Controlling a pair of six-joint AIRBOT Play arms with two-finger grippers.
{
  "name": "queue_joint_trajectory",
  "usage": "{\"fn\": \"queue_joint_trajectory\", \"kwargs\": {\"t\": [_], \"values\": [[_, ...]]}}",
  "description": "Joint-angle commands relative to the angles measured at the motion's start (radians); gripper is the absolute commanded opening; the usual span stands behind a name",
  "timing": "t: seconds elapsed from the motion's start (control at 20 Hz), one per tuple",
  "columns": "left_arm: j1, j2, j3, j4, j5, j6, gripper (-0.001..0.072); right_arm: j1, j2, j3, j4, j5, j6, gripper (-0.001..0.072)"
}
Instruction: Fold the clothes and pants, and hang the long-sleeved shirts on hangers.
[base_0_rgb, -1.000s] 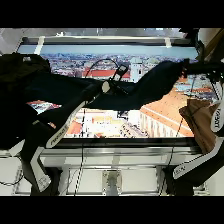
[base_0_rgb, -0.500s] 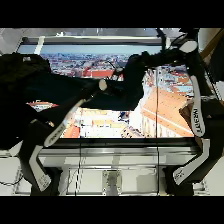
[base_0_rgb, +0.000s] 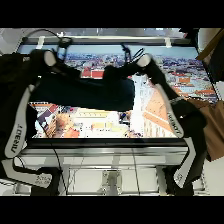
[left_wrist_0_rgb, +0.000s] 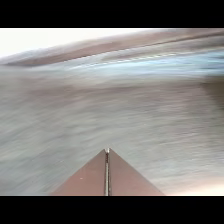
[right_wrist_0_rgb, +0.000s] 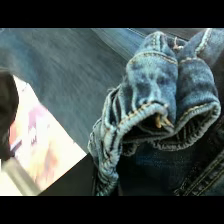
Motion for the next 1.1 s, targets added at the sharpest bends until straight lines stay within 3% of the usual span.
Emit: {"fn": "queue_joint_trajectory", "kwargs": {"t": [0.0,0.05,0.1,0.15,0.2,0.3,0.5,0.65,0.75,0.8,0.85,1.05], "values": [[0.068,0.037,0.000,0.026,-0.059,-0.010,0.0015,0.140,-0.072,0.001,-0.009,-0.289,0.008,0.0027],[0.068,0.037,0.000,0.026,-0.073,-0.009,0.0015,0.169,-0.082,0.001,-0.010,-0.339,0.008,0.0051],[0.068,0.037,0.000,0.026,-0.076,-0.006,0.0015,0.192,-0.087,0.001,-0.010,-0.370,0.008,0.0233],[0.066,0.037,0.000,0.026,-0.075,-0.006,0.0015,0.205,-0.087,0.002,-0.008,-0.372,0.008,0.0464],[0.066,0.037,0.000,0.026,-0.075,-0.006,0.0015,0.211,-0.082,0.002,-0.005,-0.338,0.008,0.0554],[0.066,0.037,0.000,0.027,-0.076,-0.006,0.0015,0.189,-0.076,0.033,-0.031,-0.171,0.008,0.0553],[0.067,0.037,0.000,0.027,-0.078,-0.006,0.0015,0.021,-0.035,0.095,-0.244,0.245,0.008,0.0542],[0.067,0.037,0.000,0.027,-0.077,-0.007,0.0015,-0.158,0.005,0.077,-0.376,0.446,-0.001,0.0547],[0.067,0.037,0.000,0.027,-0.077,-0.007,0.0015,-0.260,0.002,0.027,-0.345,0.471,-0.006,0.0572],[0.067,0.037,0.000,0.026,-0.077,-0.007,0.0015,-0.303,-0.005,-0.015,-0.289,0.457,0.008,0.0659],[0.067,0.037,0.000,0.026,-0.076,-0.007,0.0015,-0.334,-0.014,-0.059,-0.209,0.431,0.013,0.0687],[0.066,0.037,0.000,0.026,-0.077,-0.019,0.0015,-0.372,-0.097,-0.168,0.027,0.348,-0.019,0.0686]]}}
